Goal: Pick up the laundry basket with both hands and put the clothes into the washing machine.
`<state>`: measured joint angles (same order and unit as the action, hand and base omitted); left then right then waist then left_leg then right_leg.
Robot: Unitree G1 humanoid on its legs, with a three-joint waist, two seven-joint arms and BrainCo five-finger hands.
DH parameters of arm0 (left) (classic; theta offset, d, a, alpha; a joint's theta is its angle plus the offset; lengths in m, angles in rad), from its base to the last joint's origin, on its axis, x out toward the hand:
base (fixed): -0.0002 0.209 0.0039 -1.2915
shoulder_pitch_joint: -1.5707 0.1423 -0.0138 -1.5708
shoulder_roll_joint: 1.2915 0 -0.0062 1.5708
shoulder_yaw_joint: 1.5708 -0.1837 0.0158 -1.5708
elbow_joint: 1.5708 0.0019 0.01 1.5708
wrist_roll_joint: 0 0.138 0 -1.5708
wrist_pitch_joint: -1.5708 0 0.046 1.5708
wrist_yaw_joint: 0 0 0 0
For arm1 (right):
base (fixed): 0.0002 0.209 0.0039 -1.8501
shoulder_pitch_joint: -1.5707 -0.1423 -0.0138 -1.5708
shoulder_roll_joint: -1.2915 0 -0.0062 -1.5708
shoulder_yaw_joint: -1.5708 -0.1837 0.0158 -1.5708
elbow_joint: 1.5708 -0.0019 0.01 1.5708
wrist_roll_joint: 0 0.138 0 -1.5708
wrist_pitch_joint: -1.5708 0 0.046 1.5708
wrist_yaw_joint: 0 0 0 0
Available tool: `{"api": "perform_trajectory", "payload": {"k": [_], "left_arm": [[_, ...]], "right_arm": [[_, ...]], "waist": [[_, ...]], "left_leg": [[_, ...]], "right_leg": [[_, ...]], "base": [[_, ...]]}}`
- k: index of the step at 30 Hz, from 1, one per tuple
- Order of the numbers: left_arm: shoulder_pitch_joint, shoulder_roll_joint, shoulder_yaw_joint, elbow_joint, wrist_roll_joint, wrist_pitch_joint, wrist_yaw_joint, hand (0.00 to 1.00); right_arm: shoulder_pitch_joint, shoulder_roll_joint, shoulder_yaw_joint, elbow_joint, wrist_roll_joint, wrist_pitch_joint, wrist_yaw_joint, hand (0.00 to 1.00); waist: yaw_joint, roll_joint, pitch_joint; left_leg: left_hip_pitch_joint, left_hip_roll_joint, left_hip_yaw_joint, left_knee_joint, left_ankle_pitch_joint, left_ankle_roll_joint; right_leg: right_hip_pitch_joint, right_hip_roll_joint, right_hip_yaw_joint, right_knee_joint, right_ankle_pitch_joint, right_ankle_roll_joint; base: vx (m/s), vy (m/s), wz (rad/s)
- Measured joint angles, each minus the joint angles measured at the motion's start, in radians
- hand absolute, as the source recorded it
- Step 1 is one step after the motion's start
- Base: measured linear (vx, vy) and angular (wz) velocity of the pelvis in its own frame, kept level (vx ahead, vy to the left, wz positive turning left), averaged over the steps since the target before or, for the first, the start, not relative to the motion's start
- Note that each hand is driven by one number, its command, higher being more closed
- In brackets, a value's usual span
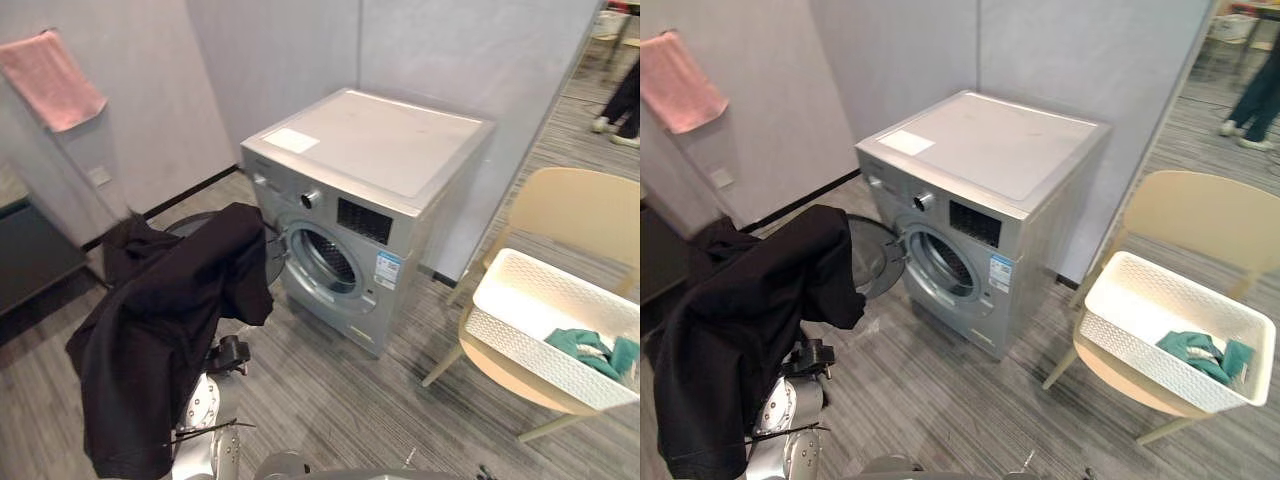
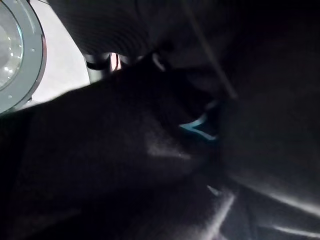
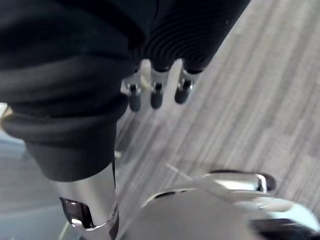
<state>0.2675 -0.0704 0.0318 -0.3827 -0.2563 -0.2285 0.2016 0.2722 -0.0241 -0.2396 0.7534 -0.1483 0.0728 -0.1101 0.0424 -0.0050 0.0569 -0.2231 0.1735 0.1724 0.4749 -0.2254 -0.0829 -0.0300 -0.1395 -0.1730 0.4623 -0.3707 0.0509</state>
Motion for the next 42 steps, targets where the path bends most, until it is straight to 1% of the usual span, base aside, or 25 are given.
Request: {"api": "perform_trajectory", "payload": {"k": [2,4,5,6,7,8,9,10,11,13,16,17,20,23,24,26,28,29,31,32,33,35,37,39,42], "left_arm": [[0.000,0.000,-0.002,0.002,-0.026,0.000,-0.002,1.00],[0.000,0.000,-0.001,0.003,-0.045,0.000,0.000,1.00],[-0.004,0.000,-0.004,0.005,-0.048,0.000,0.000,1.00],[-0.015,0.001,-0.014,0.019,-0.049,-0.003,0.000,1.00],[-0.021,0.003,-0.022,0.031,-0.049,-0.003,0.000,1.00],[-0.027,0.005,-0.048,0.076,-0.049,-0.003,0.000,1.00],[-0.028,0.001,-0.085,0.131,-0.049,0.004,-0.001,1.00],[-0.031,0.001,-0.099,0.154,-0.049,0.011,-0.003,1.00],[-0.052,0.007,-0.130,0.201,-0.053,0.019,-0.006,1.00],[-0.058,0.017,-0.170,0.264,-0.057,0.026,-0.012,1.00],[-0.051,0.056,-0.236,0.331,-0.056,0.055,-0.049,1.00],[-0.045,0.066,-0.253,0.334,-0.056,0.059,-0.068,1.00],[-0.045,0.091,-0.292,0.336,-0.045,0.057,-0.094,1.00],[-0.047,0.090,-0.341,0.340,-0.013,0.055,-0.120,1.00],[-0.047,0.082,-0.345,0.352,-0.008,0.056,-0.130,1.00],[-0.050,0.054,-0.342,0.397,-0.008,0.070,-0.135,1.00],[-0.069,0.051,-0.340,0.425,-0.008,0.071,-0.136,1.00],[-0.083,0.046,-0.329,0.452,-0.008,0.070,-0.136,1.00],[-0.087,0.025,-0.290,0.493,-0.008,0.085,-0.136,1.00],[-0.074,0.014,-0.262,0.493,-0.008,0.089,-0.138,1.00],[-0.060,0.010,-0.245,0.495,-0.008,0.090,-0.141,1.00],[-0.039,0.010,-0.218,0.504,-0.006,0.090,-0.149,1.00],[-0.029,0.009,-0.217,0.535,0.016,0.090,-0.156,1.00],[-0.021,0.012,-0.217,0.576,0.034,0.091,-0.158,1.00],[-0.017,0.017,-0.219,0.675,0.055,0.094,-0.161,1.00]], "right_arm": [[-0.016,-0.011,0.056,-0.040,0.000,-0.010,-0.005,0.00],[-0.048,0.006,0.110,-0.043,0.001,-0.023,-0.009,0.00],[-0.077,0.028,0.128,-0.037,0.001,-0.030,-0.009,0.00],[-0.092,0.051,0.136,-0.017,0.000,-0.035,-0.010,0.00],[-0.099,0.059,0.138,-0.005,0.000,-0.037,-0.011,0.00],[-0.099,0.057,0.137,0.037,0.000,-0.043,-0.014,0.00],[-0.108,0.053,0.114,0.064,0.001,-0.044,-0.015,0.00],[-0.117,0.049,0.093,0.090,0.001,-0.045,-0.016,0.00],[-0.119,0.059,0.058,0.139,0.002,-0.045,-0.015,0.00],[-0.127,0.070,-0.010,0.201,0.032,-0.043,-0.014,0.00],[-0.136,0.065,-0.086,0.212,0.068,-0.044,0.000,0.00],[-0.138,0.066,-0.104,0.209,0.074,-0.044,0.003,0.00],[-0.139,0.072,-0.106,0.186,0.089,-0.045,0.005,0.00],[-0.140,0.080,-0.097,0.159,0.109,-0.048,0.002,0.00],[-0.141,0.080,-0.096,0.149,0.110,-0.048,0.001,0.00],[-0.146,0.060,-0.096,0.140,0.116,-0.051,-0.001,0.00],[-0.153,0.054,-0.095,0.125,0.128,-0.052,-0.001,0.00],[-0.152,0.058,-0.091,0.126,0.130,-0.050,0.000,0.00],[-0.147,0.056,-0.086,0.126,0.128,-0.047,-0.001,0.00],[-0.141,0.054,-0.085,0.126,0.128,-0.047,-0.001,0.00],[-0.135,0.055,-0.083,0.125,0.129,-0.047,-0.002,0.00],[-0.128,0.051,-0.072,0.124,0.127,-0.048,-0.005,0.00],[-0.121,0.045,-0.073,0.125,0.126,-0.046,-0.005,0.00],[-0.122,0.045,-0.072,0.127,0.121,-0.046,-0.005,0.00],[-0.144,0.042,-0.068,0.160,0.105,-0.048,-0.004,0.00]], "waist": [[0.002,-0.001,0.001],[0.004,-0.009,0.005],[0.006,-0.034,0.006],[0.009,-0.042,0.013],[0.016,-0.033,0.013],[0.025,-0.015,0.004],[0.027,0.005,-0.008],[0.025,0.009,-0.019],[0.002,-0.044,-0.024],[0.002,-0.057,-0.024],[0.003,-0.041,-0.008],[0.003,-0.040,-0.004],[-0.010,-0.047,0.000],[-0.047,-0.047,0.000],[-0.053,-0.046,0.000],[-0.054,0.006,0.001],[-0.069,0.007,0.020],[-0.063,0.002,0.016],[-0.057,0.020,0.019],[-0.056,0.028,0.024],[-0.051,0.030,0.029],[-0.046,0.025,0.036],[-0.026,0.032,0.034],[-0.024,0.031,0.034],[-0.027,0.025,0.033]], "left_leg": [[0.009,0.078,0.130,-0.006,0.039,0.026],[0.009,0.055,0.137,0.009,0.083,0.038],[-0.019,0.011,0.090,0.018,0.100,0.060],[-0.049,0.031,0.060,0.085,0.055,0.101],[-0.065,0.059,0.039,0.129,0.043,0.111],[-0.080,0.113,-0.015,0.149,0.048,0.102],[-0.072,0.112,-0.060,0.120,0.033,0.005],[-0.067,0.087,-0.063,0.105,0.013,-0.013],[-0.074,0.010,-0.076,0.085,0.009,-0.008],[-0.100,-0.048,-0.095,0.112,-0.009,0.022],[-0.062,-0.069,-0.074,0.119,-0.052,0.058],[-0.017,-0.068,-0.055,0.096,-0.062,0.060],[0.109,-0.063,0.025,-0.010,-0.065,0.067],[0.148,-0.047,0.134,-0.065,-0.063,0.066],[0.152,-0.043,0.156,-0.056,-0.062,0.063],[0.156,0.004,0.192,-0.057,-0.049,0.034],[0.187,0.015,0.215,-0.101,-0.034,0.019],[0.191,0.025,0.216,-0.090,-0.044,0.003],[0.222,0.074,0.221,-0.070,-0.041,-0.007],[0.223,0.120,0.223,0.023,-0.037,-0.001],[0.191,0.167,0.210,0.178,-0.008,0.046],[0.106,0.227,0.170,0.409,0.068,0.090],[0.048,0.233,0.158,0.511,0.064,0.088],[0.015,0.221,0.157,0.475,0.059,0.081],[0.019,0.163,0.063,0.234,0.032,0.047]], "right_leg": [[0.015,-0.005,-0.018,-0.017,0.008,0.009],[0.033,-0.031,-0.019,-0.037,0.033,0.025],[0.058,-0.060,-0.022,-0.090,0.055,0.036],[0.070,-0.069,-0.041,-0.117,0.067,0.045],[0.074,-0.069,-0.045,-0.121,0.072,0.052],[0.084,-0.070,-0.052,-0.118,0.073,0.055],[0.101,-0.083,-0.065,-0.121,0.080,0.069],[0.108,-0.096,-0.075,-0.125,0.087,0.079],[0.116,-0.152,-0.083,-0.146,0.099,0.091],[0.127,-0.188,-0.074,-0.146,0.142,0.105],[0.015,-0.226,-0.007,0.093,0.230,-0.008],[-0.062,-0.224,0.037,0.253,0.223,-0.024],[-0.171,-0.158,0.021,0.448,0.139,0.015],[-0.219,-0.094,-0.154,0.263,0.109,0.004],[-0.211,-0.082,-0.200,0.177,0.103,-0.034],[-0.190,-0.032,-0.214,0.115,0.109,-0.058],[-0.234,-0.029,-0.212,0.127,0.073,-0.031],[-0.211,-0.017,-0.228,0.070,0.096,-0.086],[-0.162,0.037,-0.242,0.030,0.099,-0.095],[-0.111,0.075,-0.241,-0.001,0.094,-0.103],[-0.063,0.103,-0.234,-0.025,0.087,-0.115],[-0.004,0.129,-0.197,-0.063,0.079,-0.130],[0.019,0.136,-0.141,-0.090,0.077,-0.132],[0.034,0.136,-0.088,-0.123,0.083,-0.132],[0.046,0.131,0.009,-0.142,0.091,-0.119]], "base": [[0.03,0.010,0.39],[0.05,0.157,0.30],[0.04,0.204,0.29],[0.04,0.214,0.28],[0.05,0.290,0.23],[0.09,0.436,0.31],[0.11,0.488,0.44],[0.16,0.453,0.86],[0.15,0.406,1.05],[0.13,0.365,0.73],[0.06,0.315,-0.05],[0.03,0.198,-0.33],[0.04,0.086,-0.54],[0.13,-0.104,-0.36],[0.21,-0.138,-0.46],[0.20,-0.099,-0.62],[0.19,-0.137,-0.36],[0.20,-0.178,-0.24],[0.28,-0.180,-0.27],[0.33,-0.200,-0.44],[0.25,-0.164,-0.44],[0.22,-0.101,-0.60],[0.20,-0.017,-0.80],[0.18,0.051,-0.74],[0.19,0.163,-0.90]]}}
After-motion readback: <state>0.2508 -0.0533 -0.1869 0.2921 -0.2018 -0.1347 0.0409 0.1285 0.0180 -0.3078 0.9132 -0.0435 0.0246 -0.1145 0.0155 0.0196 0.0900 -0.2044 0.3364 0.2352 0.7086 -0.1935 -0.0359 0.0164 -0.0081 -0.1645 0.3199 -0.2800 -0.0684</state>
